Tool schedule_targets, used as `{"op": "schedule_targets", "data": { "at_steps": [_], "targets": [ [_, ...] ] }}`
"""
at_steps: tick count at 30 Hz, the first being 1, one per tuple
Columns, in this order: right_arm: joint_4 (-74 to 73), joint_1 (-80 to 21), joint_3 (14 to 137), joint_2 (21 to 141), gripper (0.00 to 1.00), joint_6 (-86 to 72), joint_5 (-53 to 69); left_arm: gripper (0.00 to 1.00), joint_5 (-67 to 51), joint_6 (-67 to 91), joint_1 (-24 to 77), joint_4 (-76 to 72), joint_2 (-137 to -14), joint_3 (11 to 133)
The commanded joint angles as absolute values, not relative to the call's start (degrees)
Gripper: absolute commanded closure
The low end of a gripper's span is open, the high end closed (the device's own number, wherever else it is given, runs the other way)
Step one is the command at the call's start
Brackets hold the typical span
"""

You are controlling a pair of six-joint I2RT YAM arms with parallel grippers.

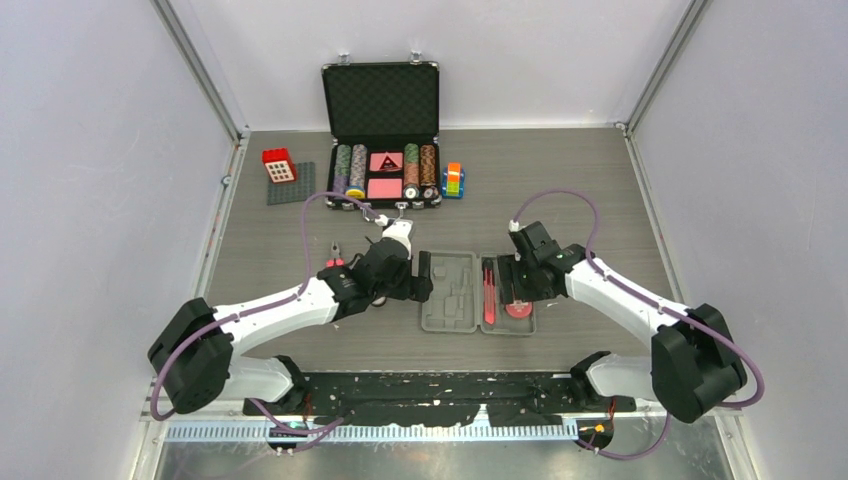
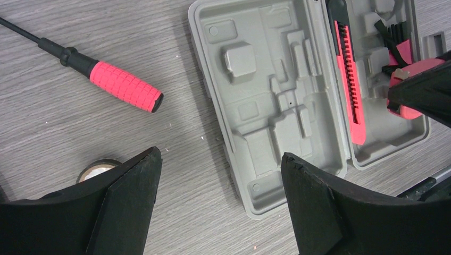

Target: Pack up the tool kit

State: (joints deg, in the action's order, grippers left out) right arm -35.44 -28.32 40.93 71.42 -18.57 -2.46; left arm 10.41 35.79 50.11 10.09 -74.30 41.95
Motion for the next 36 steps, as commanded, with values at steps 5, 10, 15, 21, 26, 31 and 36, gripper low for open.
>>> {"op": "schedule_targets", "data": {
  "at_steps": [5,10,15,21,26,31,36],
  "targets": [
    [-39.6,-28.1,43.5,74.2,0.51,-19.6,-0.9,0.17,9.2,36.6,49.4,11.4,-75.5,45.4],
    [-42.5,-28.1,45.3,72.6,0.33,-18.6,-0.9,0.18,9.1,36.7,49.3,13.0,-77.3,47.0],
    [-44.6,-28.1,48.2,70.1,0.23,-17.6,-1.4,0.21,9.2,36.9,49.1,14.6,-80.3,49.3],
    [-44.1,-28.1,47.7,71.2,0.19,-17.2,-1.0,0.26,7.5,37.6,48.0,15.5,-84.3,52.3],
    [-43.1,-28.1,47.4,69.8,0.31,-17.9,-1.4,0.34,7.2,37.6,47.6,16.3,-87.7,55.1],
    [-41.1,-28.1,46.8,70.7,0.47,-18.2,0.2,0.46,7.0,38.1,47.2,18.1,-92.7,58.2],
    [-40.2,-28.1,47.8,72.3,0.63,-18.1,3.1,0.54,7.7,39.5,46.9,19.2,-96.5,59.8]
  ]
}}
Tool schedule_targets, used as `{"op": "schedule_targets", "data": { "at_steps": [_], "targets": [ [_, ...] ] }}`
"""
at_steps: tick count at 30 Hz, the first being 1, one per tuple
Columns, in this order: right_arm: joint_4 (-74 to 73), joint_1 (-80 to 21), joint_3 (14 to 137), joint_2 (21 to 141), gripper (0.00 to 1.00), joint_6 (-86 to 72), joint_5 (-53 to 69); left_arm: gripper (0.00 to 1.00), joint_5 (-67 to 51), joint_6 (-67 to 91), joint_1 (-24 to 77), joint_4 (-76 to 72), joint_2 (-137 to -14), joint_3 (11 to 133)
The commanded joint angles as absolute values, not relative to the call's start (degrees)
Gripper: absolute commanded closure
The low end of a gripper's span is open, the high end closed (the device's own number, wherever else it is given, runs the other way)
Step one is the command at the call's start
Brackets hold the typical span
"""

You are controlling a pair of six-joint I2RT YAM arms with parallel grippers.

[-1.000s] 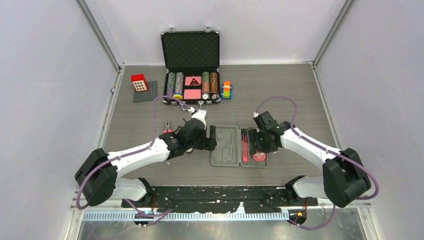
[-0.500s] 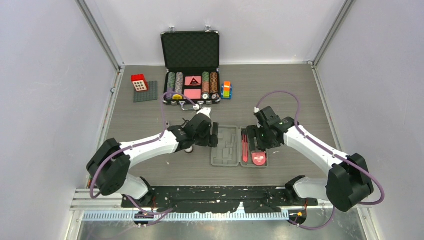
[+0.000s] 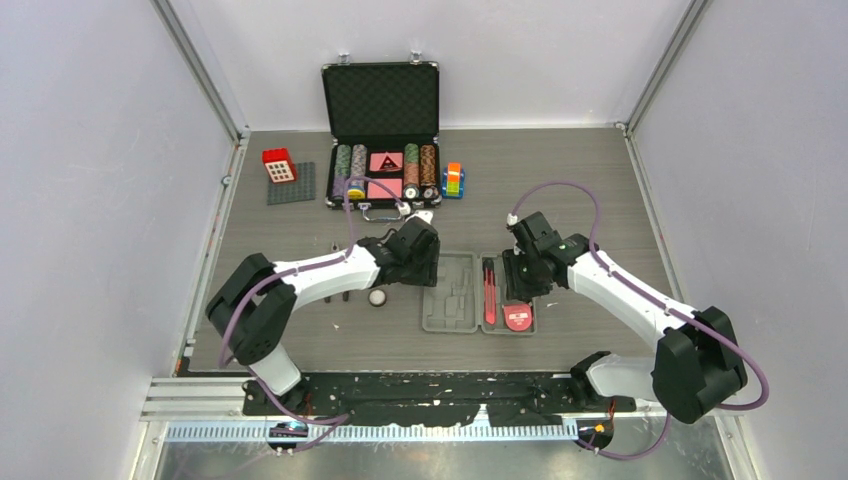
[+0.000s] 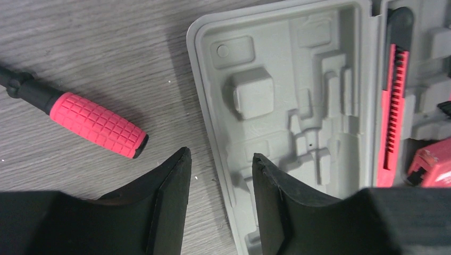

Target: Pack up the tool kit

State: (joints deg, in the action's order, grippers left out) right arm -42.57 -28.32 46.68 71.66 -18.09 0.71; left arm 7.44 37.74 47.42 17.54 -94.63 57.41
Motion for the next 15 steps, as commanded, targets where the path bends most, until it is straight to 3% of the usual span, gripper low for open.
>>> {"op": "schedule_targets", "data": {
  "at_steps": [1,7,15],
  "targets": [
    [-40.1,-28.1,47.8,72.6,0.64,-18.2,3.1,0.55,7.9,39.8,46.8,19.5,-97.1,60.1],
    [-39.9,-28.2,45.3,75.5,0.65,-18.4,3.5,0.63,8.5,42.3,45.8,21.0,-99.4,60.0],
    [-41.7,-28.1,43.5,77.1,0.69,-19.8,0.3,0.82,7.5,46.4,43.6,20.0,-98.1,56.8]
  ]
}}
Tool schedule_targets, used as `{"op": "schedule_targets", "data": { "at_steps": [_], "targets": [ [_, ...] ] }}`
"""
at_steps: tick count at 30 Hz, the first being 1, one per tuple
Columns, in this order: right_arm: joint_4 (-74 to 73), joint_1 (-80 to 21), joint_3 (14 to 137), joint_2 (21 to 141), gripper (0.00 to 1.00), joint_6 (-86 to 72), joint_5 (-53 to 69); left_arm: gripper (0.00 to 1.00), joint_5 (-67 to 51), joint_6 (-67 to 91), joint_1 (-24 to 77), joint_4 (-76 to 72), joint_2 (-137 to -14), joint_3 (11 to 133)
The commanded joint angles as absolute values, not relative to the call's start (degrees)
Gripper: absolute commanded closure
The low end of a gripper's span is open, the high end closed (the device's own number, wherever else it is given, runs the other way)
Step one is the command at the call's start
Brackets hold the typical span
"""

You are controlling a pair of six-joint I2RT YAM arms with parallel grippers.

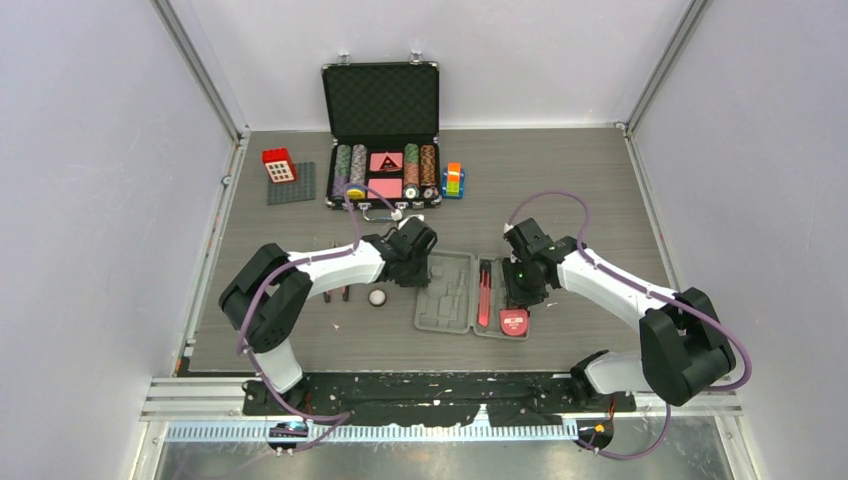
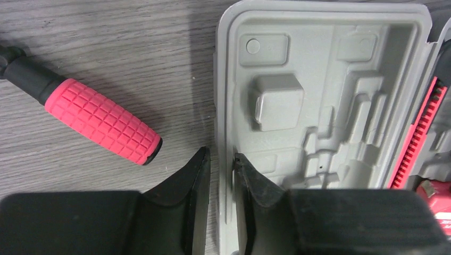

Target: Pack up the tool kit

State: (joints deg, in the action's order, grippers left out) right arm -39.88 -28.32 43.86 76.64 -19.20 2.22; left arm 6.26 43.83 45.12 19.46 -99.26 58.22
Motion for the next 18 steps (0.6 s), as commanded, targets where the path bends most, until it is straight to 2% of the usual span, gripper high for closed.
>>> {"op": "schedule_targets", "data": {
  "at_steps": [1,5,12,18],
  "targets": [
    [-41.6,-28.1,43.6,77.3,0.68,-19.5,0.3,0.83,7.5,46.9,43.4,19.8,-97.8,56.4],
    [-40.9,-28.2,46.2,77.5,0.67,-18.3,0.8,0.87,7.4,49.0,42.8,19.2,-96.3,54.1],
    [-38.4,-28.8,53.1,71.7,0.53,-17.5,5.4,0.90,7.3,53.1,42.6,16.9,-92.7,50.8],
    [-39.3,-28.8,51.4,68.4,0.53,-19.3,6.5,0.93,6.9,56.8,42.0,14.4,-90.9,48.2]
  ]
}}
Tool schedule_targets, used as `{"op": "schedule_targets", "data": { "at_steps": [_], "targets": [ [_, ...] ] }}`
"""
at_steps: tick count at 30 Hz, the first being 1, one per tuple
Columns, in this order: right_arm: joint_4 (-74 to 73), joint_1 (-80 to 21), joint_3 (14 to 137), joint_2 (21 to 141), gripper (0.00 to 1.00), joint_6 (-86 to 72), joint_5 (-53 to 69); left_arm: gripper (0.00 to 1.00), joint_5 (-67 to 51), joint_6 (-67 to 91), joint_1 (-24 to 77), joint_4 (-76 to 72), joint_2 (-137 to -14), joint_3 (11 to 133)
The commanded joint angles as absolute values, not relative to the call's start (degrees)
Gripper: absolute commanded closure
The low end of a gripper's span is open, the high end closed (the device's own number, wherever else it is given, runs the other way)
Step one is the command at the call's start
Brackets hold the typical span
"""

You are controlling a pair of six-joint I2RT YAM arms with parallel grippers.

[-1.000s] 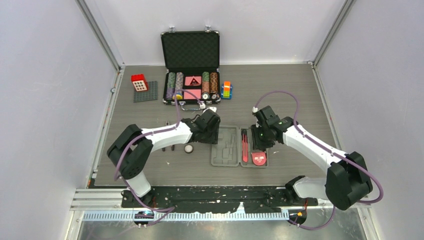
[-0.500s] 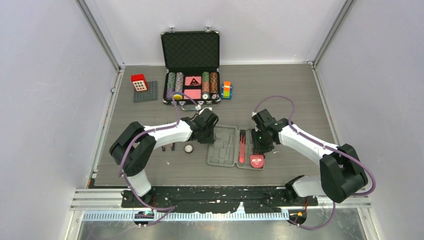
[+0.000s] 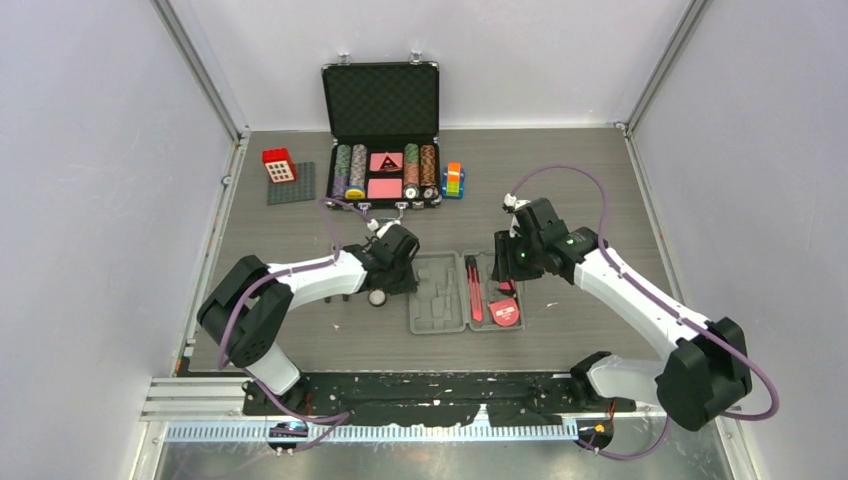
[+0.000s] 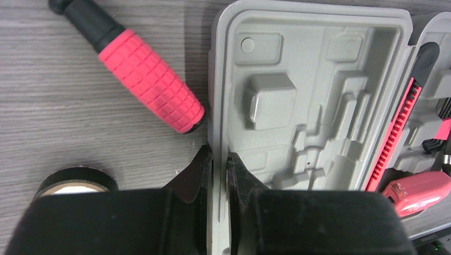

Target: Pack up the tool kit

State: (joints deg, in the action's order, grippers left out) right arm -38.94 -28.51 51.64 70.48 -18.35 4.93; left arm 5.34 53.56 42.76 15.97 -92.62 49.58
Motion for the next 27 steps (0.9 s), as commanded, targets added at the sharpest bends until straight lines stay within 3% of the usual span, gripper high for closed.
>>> {"op": "schedule_targets", "data": {
  "at_steps": [1,16,27],
  "targets": [
    [-39.4,-28.8,50.2,68.3,0.53,-19.3,5.6,0.93,6.8,56.8,42.0,14.4,-91.0,48.3],
    [-36.8,-29.2,45.8,74.8,0.58,-21.2,1.1,0.97,7.1,60.6,42.0,11.6,-89.2,44.9],
    [-39.0,-29.1,42.2,75.7,0.72,-25.3,-2.0,0.99,6.7,64.7,42.0,8.7,-88.0,42.2]
  ]
}}
